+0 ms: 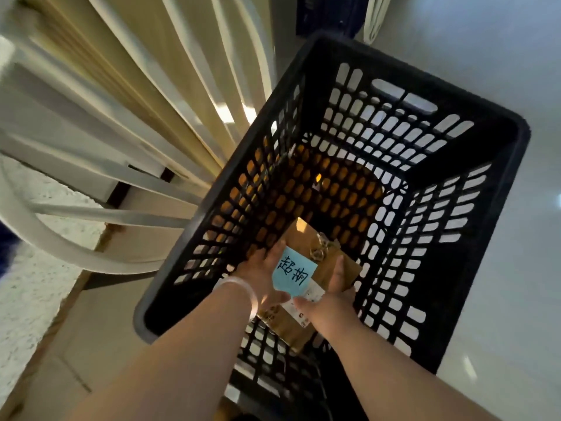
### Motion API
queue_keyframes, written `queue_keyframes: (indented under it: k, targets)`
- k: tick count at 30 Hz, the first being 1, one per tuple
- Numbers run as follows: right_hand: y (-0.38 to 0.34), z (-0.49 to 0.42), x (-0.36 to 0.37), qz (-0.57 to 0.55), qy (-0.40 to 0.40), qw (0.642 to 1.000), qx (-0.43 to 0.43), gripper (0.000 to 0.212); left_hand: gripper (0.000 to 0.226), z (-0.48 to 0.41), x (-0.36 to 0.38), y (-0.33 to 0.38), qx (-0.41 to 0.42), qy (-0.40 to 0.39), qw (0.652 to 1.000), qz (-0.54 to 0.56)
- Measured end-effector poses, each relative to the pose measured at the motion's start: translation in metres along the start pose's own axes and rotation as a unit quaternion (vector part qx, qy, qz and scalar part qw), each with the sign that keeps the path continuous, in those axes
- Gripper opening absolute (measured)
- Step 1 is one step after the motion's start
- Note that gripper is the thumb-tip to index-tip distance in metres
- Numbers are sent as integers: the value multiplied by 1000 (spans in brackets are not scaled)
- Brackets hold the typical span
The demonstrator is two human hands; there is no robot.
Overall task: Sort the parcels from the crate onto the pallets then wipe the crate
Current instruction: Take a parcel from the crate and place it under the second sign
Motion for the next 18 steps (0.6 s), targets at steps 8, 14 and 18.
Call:
queue_keyframes:
  k: [8, 14, 18]
  targets:
    - [-25, -5, -10, 19, 21, 997, -78, 127, 125, -5, -4, -8, -15, 38, 996, 74]
    - [-69, 20, -57, 67, 75, 983, -152, 123, 123, 29, -57, 7, -13, 122, 980, 159]
    - [-97, 58, -93, 90, 114, 967, -212, 121, 125, 71, -96, 20, -10, 173, 964, 204]
Point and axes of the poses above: each hand's wrist, its own z-axis away from the middle knuckle, its own x-axis out of the palm, y = z × x, the point moved 10 cm from there along -z, towards the middle knuckle, and after that the axes turned 8 degrees about y, right-handed, at the moved point
